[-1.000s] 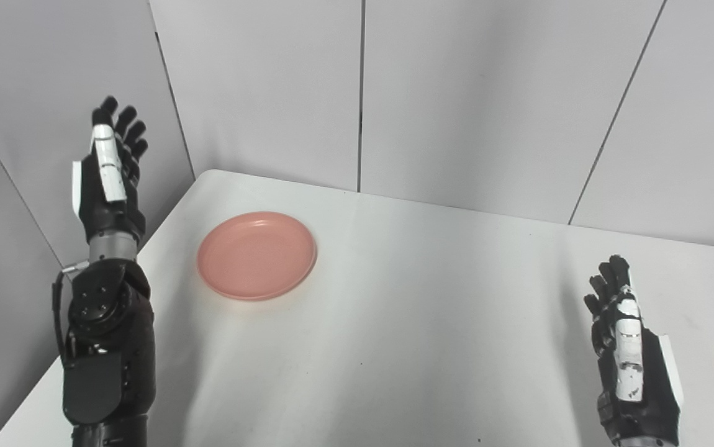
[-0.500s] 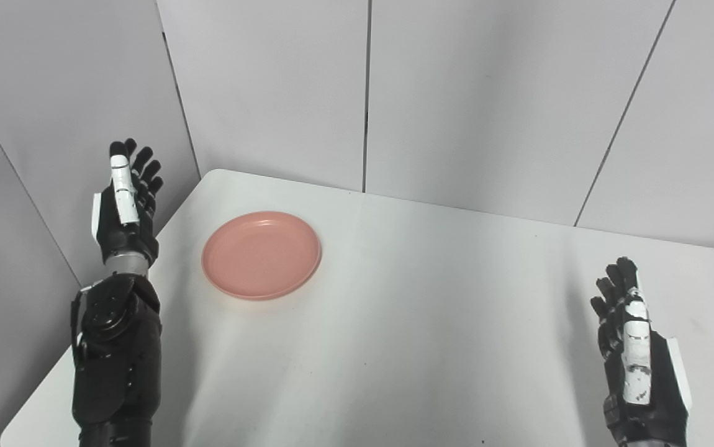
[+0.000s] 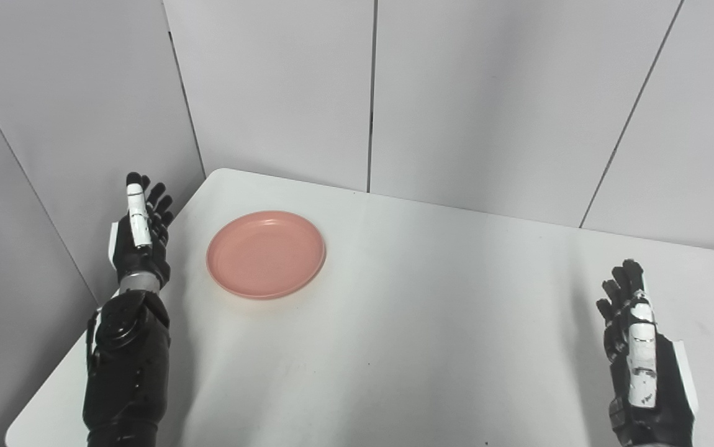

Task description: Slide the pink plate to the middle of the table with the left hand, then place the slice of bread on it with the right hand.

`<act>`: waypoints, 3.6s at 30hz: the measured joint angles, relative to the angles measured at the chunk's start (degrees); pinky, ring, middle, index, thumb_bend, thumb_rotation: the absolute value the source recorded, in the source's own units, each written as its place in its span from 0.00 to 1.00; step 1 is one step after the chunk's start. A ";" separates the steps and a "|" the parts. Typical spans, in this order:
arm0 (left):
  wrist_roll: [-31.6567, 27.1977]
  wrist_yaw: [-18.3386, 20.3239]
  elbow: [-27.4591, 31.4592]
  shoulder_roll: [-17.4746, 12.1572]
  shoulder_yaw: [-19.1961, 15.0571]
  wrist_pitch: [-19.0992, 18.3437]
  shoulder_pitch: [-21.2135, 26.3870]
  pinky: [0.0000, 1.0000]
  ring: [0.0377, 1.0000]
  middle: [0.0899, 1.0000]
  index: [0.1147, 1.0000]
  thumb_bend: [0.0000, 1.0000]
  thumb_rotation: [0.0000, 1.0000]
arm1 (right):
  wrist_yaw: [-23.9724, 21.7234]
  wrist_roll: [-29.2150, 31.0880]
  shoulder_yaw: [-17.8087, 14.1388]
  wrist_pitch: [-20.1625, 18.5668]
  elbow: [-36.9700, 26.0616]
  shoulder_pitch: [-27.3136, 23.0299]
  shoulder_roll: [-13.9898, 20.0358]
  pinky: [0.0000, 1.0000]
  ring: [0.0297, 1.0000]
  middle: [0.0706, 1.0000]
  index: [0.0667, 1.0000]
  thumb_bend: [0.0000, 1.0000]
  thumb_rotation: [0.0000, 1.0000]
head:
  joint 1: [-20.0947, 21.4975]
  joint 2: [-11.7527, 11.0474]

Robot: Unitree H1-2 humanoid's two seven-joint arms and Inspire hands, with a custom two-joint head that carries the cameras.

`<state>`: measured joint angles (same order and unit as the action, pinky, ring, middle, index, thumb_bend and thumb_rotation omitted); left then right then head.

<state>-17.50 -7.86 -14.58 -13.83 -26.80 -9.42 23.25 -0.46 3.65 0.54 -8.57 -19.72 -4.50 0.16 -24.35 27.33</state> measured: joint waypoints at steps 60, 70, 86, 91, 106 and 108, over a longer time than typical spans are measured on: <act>5.30 3.76 -3.23 3.07 18.91 1.15 -0.16 0.94 0.92 0.93 0.93 0.71 0.98 | -0.07 -0.04 0.56 -0.15 -0.87 0.02 -0.35 1.00 1.00 1.00 1.00 0.46 1.00 | 3.16 1.41; 6.31 4.97 0.17 5.98 21.89 -2.70 -0.24 0.95 0.92 0.93 0.92 0.66 1.00 | -0.12 -0.05 0.79 -0.06 -0.10 0.05 -0.35 1.00 1.00 1.00 1.00 0.49 1.00 | 5.45 1.58; 7.74 9.58 1.62 10.02 28.54 -4.47 0.30 0.93 0.92 0.93 0.93 0.65 1.00 | -0.08 -1.13 1.51 2.63 2.70 0.44 -1.06 1.00 0.99 1.00 1.00 0.50 1.00 | 11.86 2.46; 7.98 10.61 2.88 11.47 30.53 -5.02 0.07 0.94 0.93 0.94 0.94 0.65 1.00 | -0.08 -1.18 1.58 3.06 3.62 0.56 -1.46 1.00 0.99 1.00 1.00 0.52 1.00 | 15.37 2.72; 7.72 12.82 3.75 14.64 31.69 -4.94 -1.08 0.95 0.93 0.95 0.95 0.67 1.00 | 1.21 -4.94 2.84 4.13 3.67 0.81 -2.90 1.00 0.98 1.00 1.00 0.54 1.00 | 20.47 3.60; 7.72 12.94 3.19 15.33 31.95 -4.10 -1.24 0.94 0.93 0.95 0.95 0.67 1.00 | 1.30 -5.36 3.07 4.60 3.72 0.85 -2.91 1.00 0.99 1.00 1.00 0.53 1.00 | 20.92 3.60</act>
<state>-9.78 5.08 -11.38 1.50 5.15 -13.53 22.01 0.84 -1.72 3.60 -3.97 -16.00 -3.66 -2.75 -3.43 30.94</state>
